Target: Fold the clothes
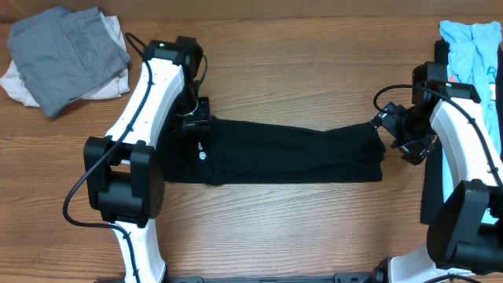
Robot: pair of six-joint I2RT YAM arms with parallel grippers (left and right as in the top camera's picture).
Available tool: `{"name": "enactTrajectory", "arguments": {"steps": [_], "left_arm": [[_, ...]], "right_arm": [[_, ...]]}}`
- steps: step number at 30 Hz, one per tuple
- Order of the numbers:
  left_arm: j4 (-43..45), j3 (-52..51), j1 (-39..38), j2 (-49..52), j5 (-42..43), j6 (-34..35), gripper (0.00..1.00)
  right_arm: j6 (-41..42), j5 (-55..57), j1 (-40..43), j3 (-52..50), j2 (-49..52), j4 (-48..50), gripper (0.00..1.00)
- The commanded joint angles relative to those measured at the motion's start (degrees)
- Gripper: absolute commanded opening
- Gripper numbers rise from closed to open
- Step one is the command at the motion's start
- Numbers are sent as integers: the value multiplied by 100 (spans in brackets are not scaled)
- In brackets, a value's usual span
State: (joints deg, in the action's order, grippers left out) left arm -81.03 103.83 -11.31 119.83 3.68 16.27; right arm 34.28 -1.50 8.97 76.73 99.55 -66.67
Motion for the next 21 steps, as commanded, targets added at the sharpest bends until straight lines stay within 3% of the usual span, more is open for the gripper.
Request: {"name": "enactTrajectory", "arguments": {"steps": [1,6,10,15,21], "left_arm": [[109,-79,-35,-175,269,-223,55],[24,-83,-63,-175,697,-651,53],[-20,-122,-111,-175,678,-542,61],[50,-407,-109,-175,640,-380,61],[302,-815,-109,-173,643,-382,54]], "right_arm": [[-20,-7,4,-20,-44,33,96],[-17,-9,4,-20,-44,61,96],[-17,-13,4,-20,-44,87,96],[-17,-31,4,-20,-44,87,96],[-17,-31,4,-20,-44,87,97]]}}
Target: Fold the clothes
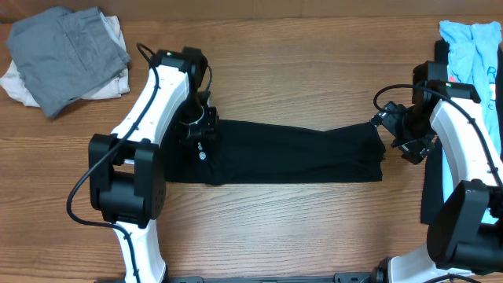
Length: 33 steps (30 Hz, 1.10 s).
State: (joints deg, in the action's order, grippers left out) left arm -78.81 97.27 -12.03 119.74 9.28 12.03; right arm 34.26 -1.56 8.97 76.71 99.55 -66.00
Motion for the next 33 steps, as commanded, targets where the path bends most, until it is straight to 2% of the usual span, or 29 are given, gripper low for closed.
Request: {"name": "enactTrajectory", "arguments": {"steps": [1,6,8,10,11,16,20,24,30,32,33], "left_arm": [[120,-166,-37,-164,81,42,51],[426,-166,-37,-164,81,44,36],[431,-166,-37,-164,74,44,26],[428,-166,-33,-164,-28,48,10],[407,-164,-33,-164,-343,208,4],[42,-9,-9,-168,-1010,564,4],[-710,417,133,-168,-1733,992,4],[-1128,533,339,-168,-1891,1008,4],[-1270,520,566,-168,-2181,1062,6],[-1320,520,621,-168,-2188,1073,9],[-1346,520,640,-168,-2168,1071,17]], "right_arm": [[-15,-24,4,-17,-44,20,97],[-15,-24,4,-17,-44,15,97],[-15,-24,4,-17,-44,17,96],[-15,-24,4,-17,-44,24,96],[-13,-24,4,-17,-44,42,96],[-15,-166,4,-17,-44,90,95],[-17,-457,2,-17,-44,103,89],[-17,-459,-2,-20,-44,94,87],[-17,-542,-181,-20,-44,94,86],[-15,-540,-299,-20,-44,101,86],[-15,-540,-350,-20,-44,105,86]]}}
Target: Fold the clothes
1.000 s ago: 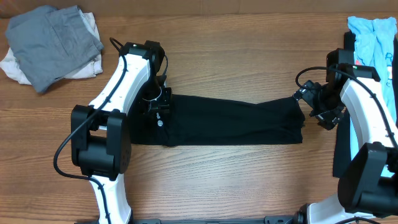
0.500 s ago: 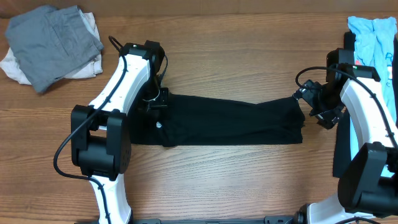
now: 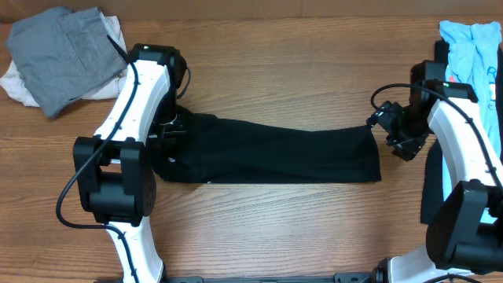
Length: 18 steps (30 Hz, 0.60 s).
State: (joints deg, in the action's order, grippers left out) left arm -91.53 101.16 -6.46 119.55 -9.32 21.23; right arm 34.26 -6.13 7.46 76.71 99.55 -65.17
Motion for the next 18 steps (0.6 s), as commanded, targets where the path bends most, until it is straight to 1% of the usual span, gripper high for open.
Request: {"name": "enactTrajectory", "arguments": {"steps": [1,2,3,4,5,6,8,10,11,12,13,14,15,16,18], "left_arm": [[-98,131,87,-149,-310,149,39],[-125,131,87,-149,-319,140,65],[-122,131,87,-149,-315,98,72],[-120,133,87,-149,-317,98,77],[-116,133,85,-149,-313,101,84],[-114,133,85,-149,-313,103,87],[-114,140,85,-149,-304,105,87],[-114,179,66,-151,-238,107,83],[-105,203,52,-149,-166,107,80],[-92,238,42,-153,-96,107,77],[-50,289,28,-155,35,105,74],[20,315,11,-157,166,74,70],[129,326,-11,-157,348,-31,63],[249,326,-37,-157,562,-157,52],[540,275,-111,-155,1145,-463,38]], "right_arm": [[-15,-85,-251,-20,-44,31,86],[-15,-83,-304,-20,-44,39,86],[-15,-83,-352,-20,-44,48,86],[-15,-81,-404,-20,-44,59,86],[-15,-68,-450,-20,-44,63,86],[-13,-35,-485,-20,-44,63,86],[-15,-13,-518,-20,-44,63,86],[-13,-17,-525,-20,-44,61,84],[-15,-17,-525,-20,-44,61,80],[-17,-15,-527,-22,-42,63,72],[-17,-15,-540,-28,-42,81,57],[-20,-15,-553,-42,-42,92,47],[-15,-17,-588,-70,-42,107,36],[-15,-17,-634,-105,-42,129,28],[-13,-17,-730,-221,-42,238,20]]}}
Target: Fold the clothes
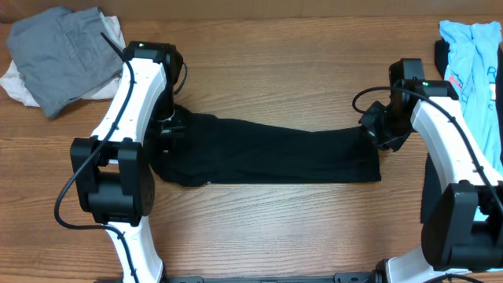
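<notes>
A long black garment (275,153) lies flat across the middle of the wooden table (275,63). At its left end, my left gripper (168,127) points down and is shut on the cloth's upper left corner. At the far end, my right gripper (372,130) is pressed onto the upper right corner and is shut on that edge. The fingertips of both are largely hidden by the wrists and the dark fabric.
A folded grey garment (67,51) lies on a white one (20,86) at the back left. A light blue garment (474,47) lies at the back right, with a dark cloth (431,185) along the right edge under the right arm.
My right gripper has moved a little to the left and inward over the garment's right end. The left gripper and the garment's left end have barely shifted.
At first my left gripper stood on the garment's upper left part near a small white mark, with the right gripper at the right corner. Later the left gripper was further left with the cloth's left end drawn along. Now the right gripper has come inward.
</notes>
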Robot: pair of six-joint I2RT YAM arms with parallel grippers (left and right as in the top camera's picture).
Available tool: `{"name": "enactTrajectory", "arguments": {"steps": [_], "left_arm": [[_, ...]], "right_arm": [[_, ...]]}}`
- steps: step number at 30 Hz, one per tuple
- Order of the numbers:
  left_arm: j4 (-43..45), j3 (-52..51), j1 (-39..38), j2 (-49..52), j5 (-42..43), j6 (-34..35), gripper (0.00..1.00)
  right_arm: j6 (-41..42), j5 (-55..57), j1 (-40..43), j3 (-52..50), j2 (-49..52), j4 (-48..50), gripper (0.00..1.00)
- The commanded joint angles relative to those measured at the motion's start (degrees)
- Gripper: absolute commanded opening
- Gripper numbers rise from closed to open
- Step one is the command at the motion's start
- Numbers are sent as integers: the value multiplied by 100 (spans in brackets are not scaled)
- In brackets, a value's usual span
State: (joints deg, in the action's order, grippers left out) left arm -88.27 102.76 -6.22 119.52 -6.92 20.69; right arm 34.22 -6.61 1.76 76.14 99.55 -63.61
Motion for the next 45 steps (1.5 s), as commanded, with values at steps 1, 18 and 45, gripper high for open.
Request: {"name": "enactTrajectory", "arguments": {"steps": [1,18,45], "left_arm": [[337,74,-179,-153,1145,-529,31],[2179,-1711,-212,-74,1663,-564,4],[1150,-173,756,-109,610,-319,4]], "right_arm": [[-9,31,-219,-249,-42,168,17],[507,-11,-275,-1781,-42,1099,13],[761,1508,396,-356,-55,-144,4]]}}
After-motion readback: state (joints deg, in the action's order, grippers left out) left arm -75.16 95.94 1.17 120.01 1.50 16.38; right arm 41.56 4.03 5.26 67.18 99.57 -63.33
